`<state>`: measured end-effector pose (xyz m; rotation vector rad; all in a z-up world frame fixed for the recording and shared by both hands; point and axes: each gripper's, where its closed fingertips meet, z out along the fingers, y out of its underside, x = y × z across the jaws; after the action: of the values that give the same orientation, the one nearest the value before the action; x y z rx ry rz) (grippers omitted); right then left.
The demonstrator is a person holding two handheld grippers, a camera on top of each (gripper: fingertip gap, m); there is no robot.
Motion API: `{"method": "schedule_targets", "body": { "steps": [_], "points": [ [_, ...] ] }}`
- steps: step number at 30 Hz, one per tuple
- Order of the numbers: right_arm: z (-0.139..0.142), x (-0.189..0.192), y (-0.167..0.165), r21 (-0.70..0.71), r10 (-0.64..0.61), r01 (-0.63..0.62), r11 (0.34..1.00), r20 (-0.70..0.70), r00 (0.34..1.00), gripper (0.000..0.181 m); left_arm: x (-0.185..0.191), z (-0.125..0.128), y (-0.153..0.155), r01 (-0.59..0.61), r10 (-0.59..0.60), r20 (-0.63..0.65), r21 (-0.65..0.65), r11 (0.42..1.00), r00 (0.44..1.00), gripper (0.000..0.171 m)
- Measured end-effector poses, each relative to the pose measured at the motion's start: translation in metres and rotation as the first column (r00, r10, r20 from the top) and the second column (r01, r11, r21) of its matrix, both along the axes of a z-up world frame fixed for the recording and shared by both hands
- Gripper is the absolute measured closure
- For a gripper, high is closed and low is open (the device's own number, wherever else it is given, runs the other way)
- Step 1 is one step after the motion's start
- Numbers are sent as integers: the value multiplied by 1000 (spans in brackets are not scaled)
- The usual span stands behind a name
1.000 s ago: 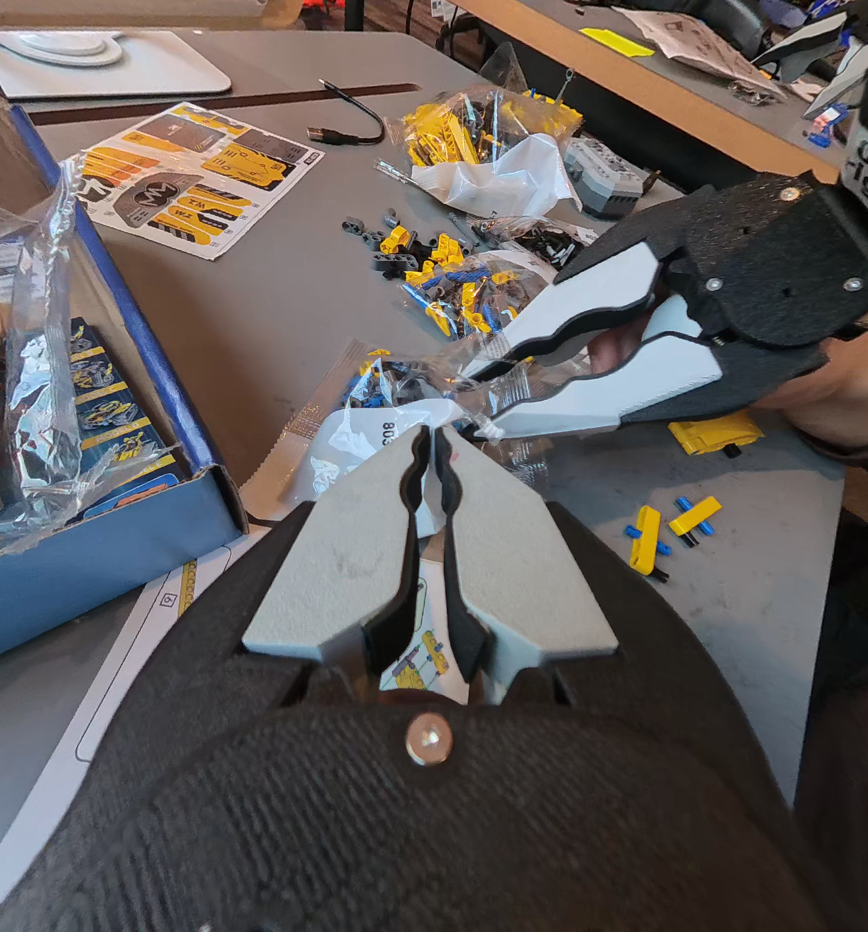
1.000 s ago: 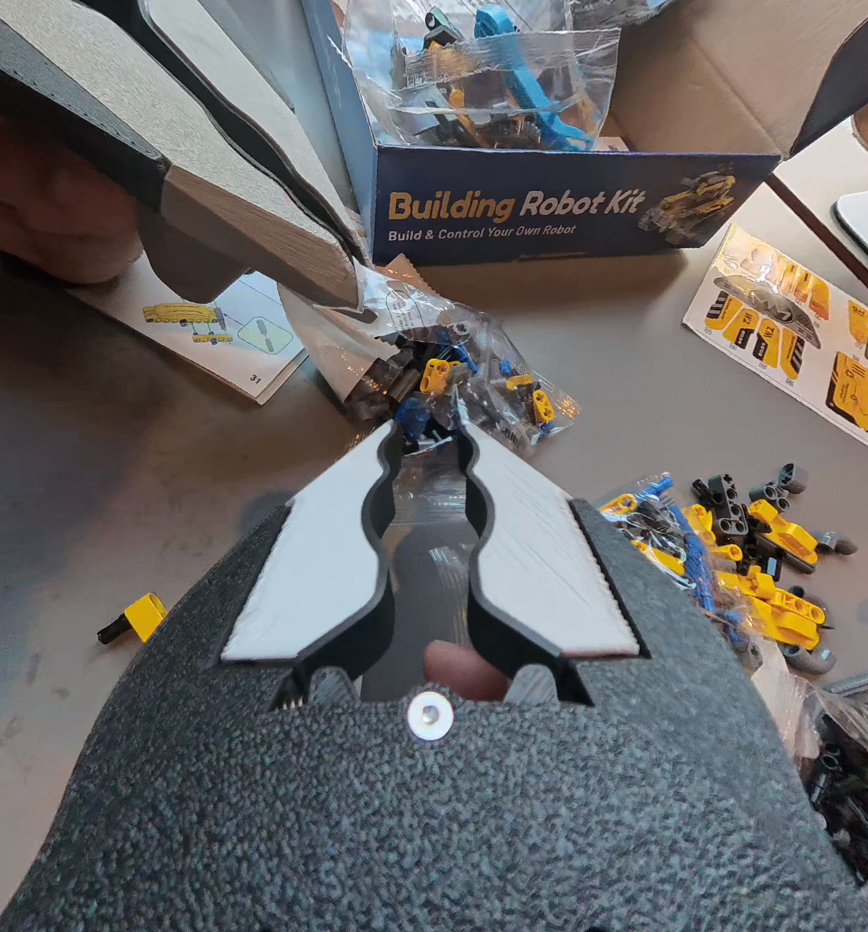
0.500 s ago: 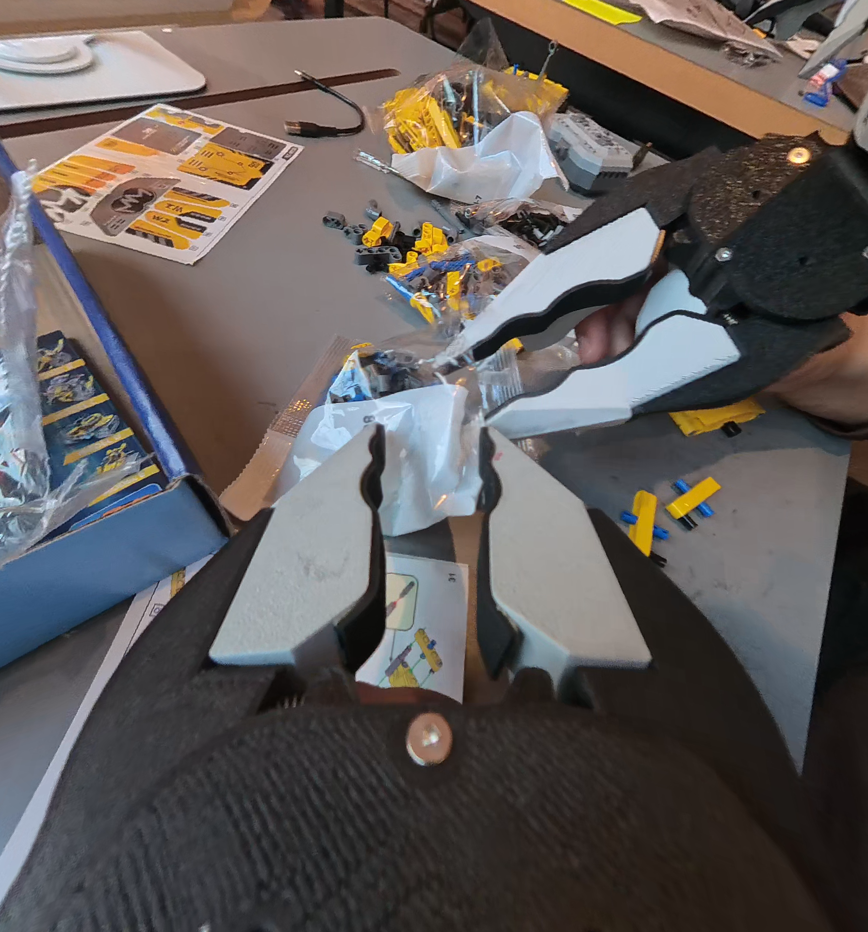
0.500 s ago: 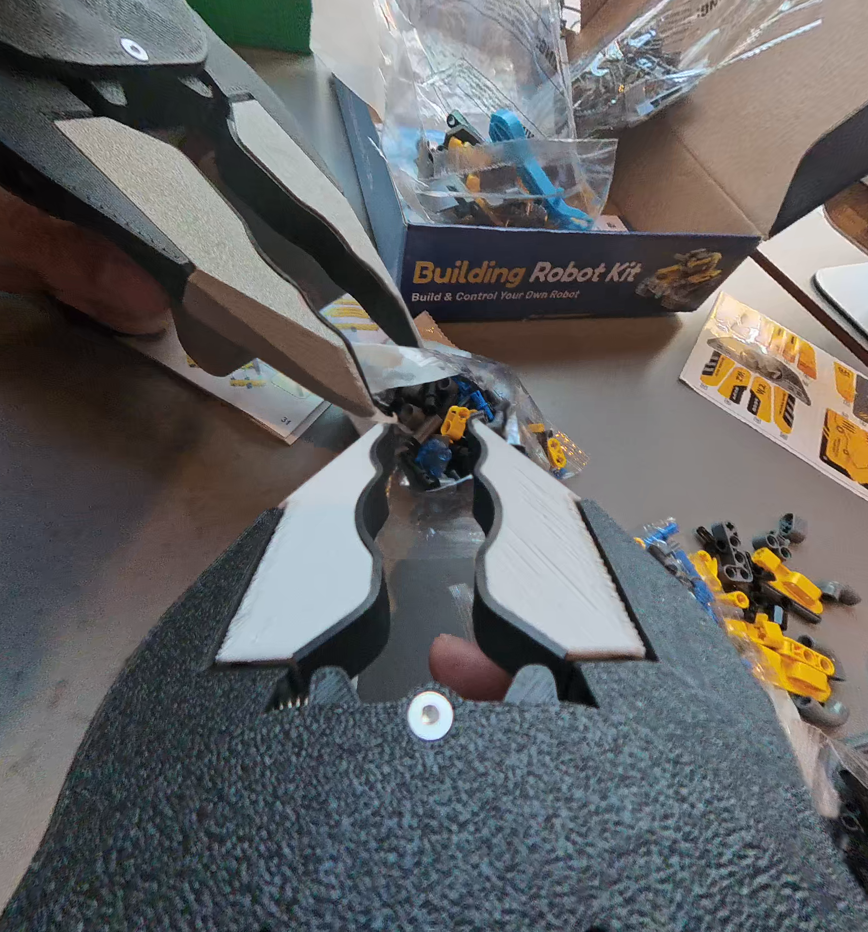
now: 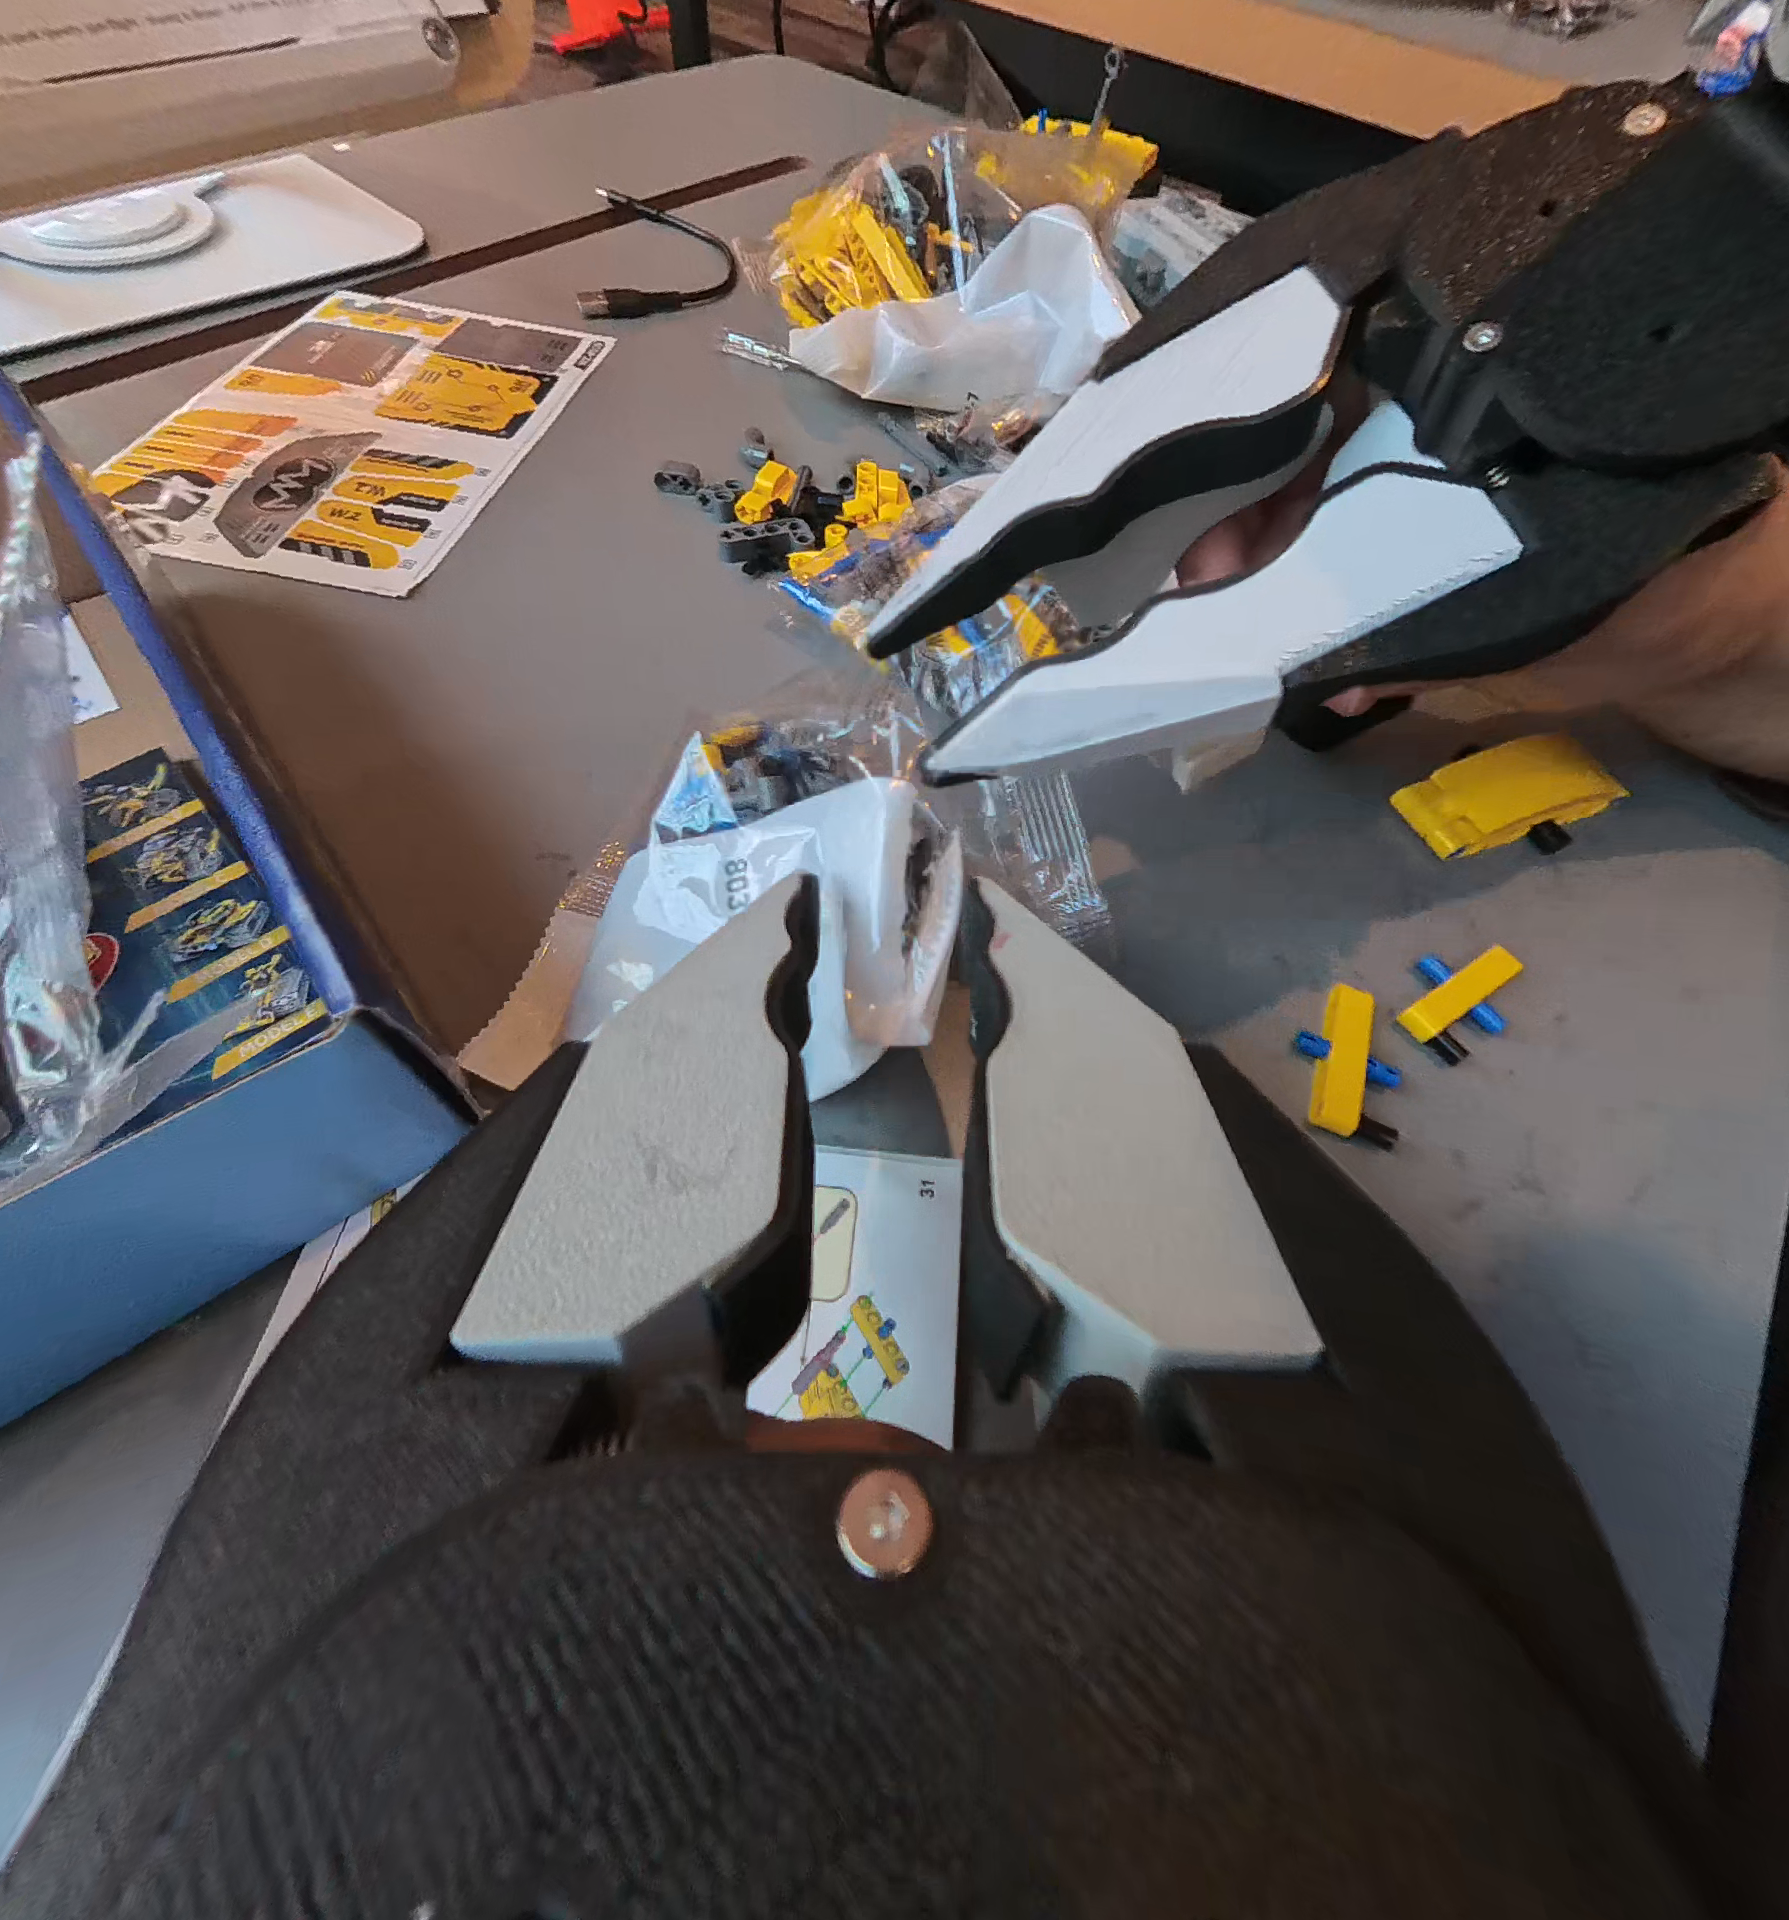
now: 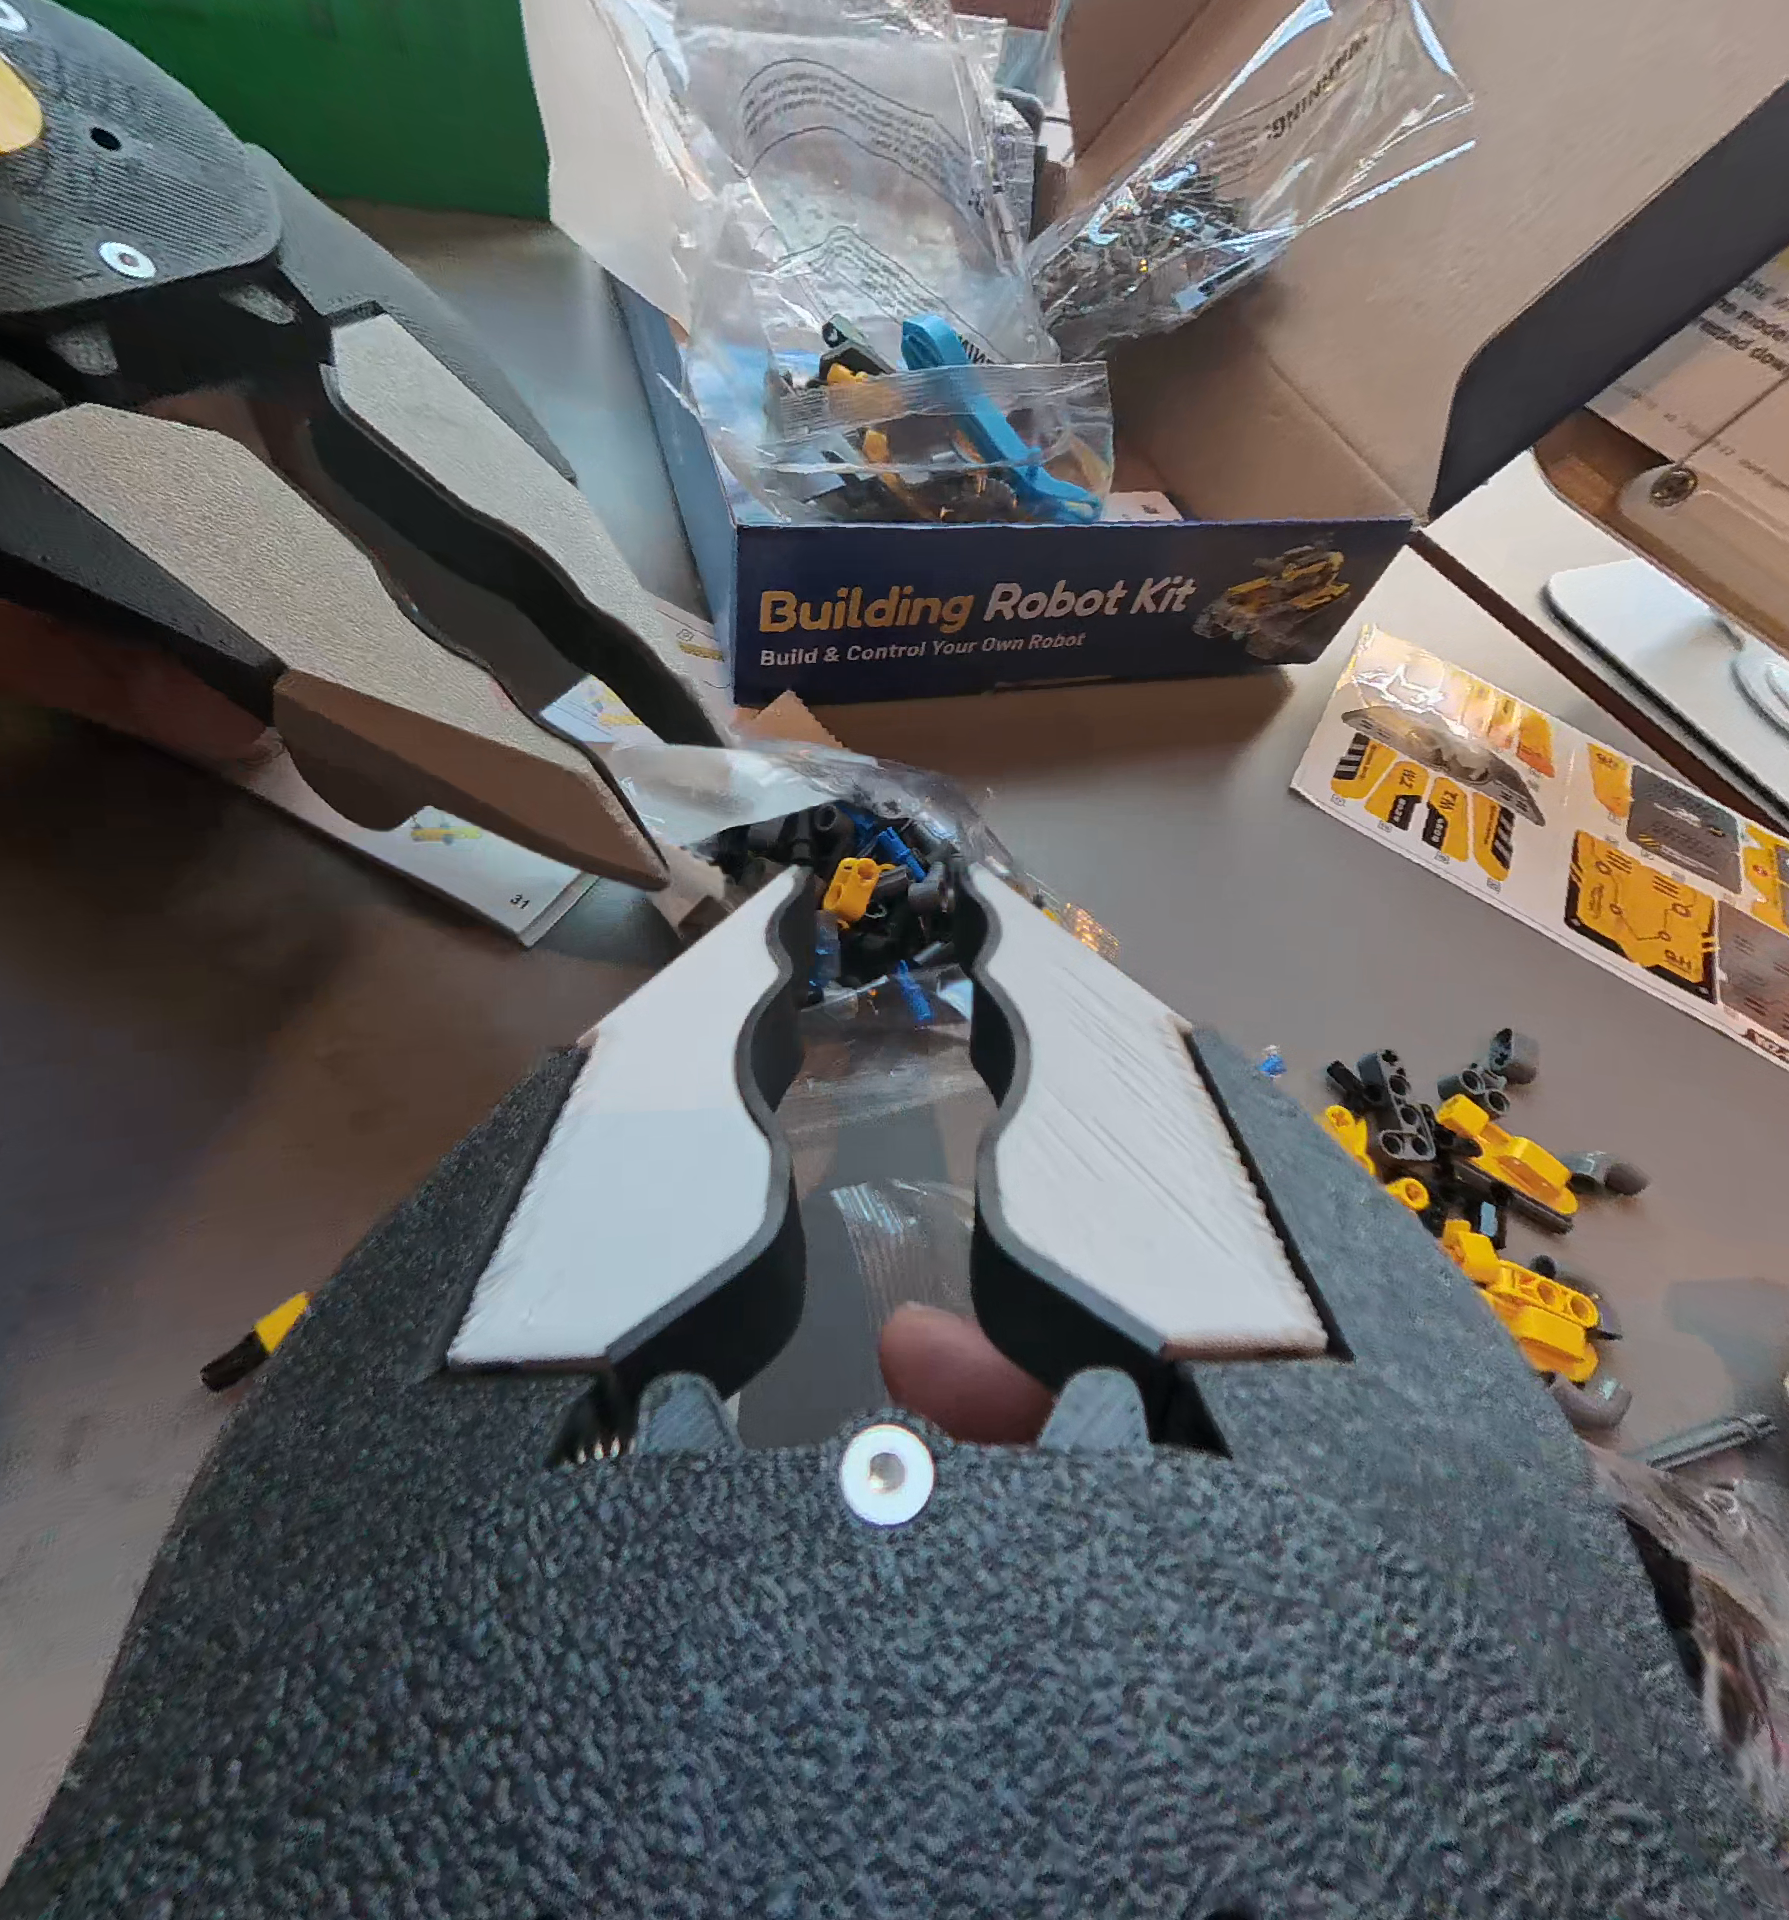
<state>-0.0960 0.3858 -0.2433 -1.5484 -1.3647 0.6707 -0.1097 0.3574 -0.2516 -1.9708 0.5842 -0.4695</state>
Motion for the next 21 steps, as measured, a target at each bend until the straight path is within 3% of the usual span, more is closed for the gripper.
{"method": "schedule_targets", "body": {
  "steps": [12,21],
  "points": [
    [-3,1,2,39,-6,5,999,23,1000,156,-5,1,3,-39,39,2,9,999,999,165],
    [-6,3,9,39,-41,40,998,32,999,155,-7,4,3,-48,47,17,26,999,999,167]
  ]
}}
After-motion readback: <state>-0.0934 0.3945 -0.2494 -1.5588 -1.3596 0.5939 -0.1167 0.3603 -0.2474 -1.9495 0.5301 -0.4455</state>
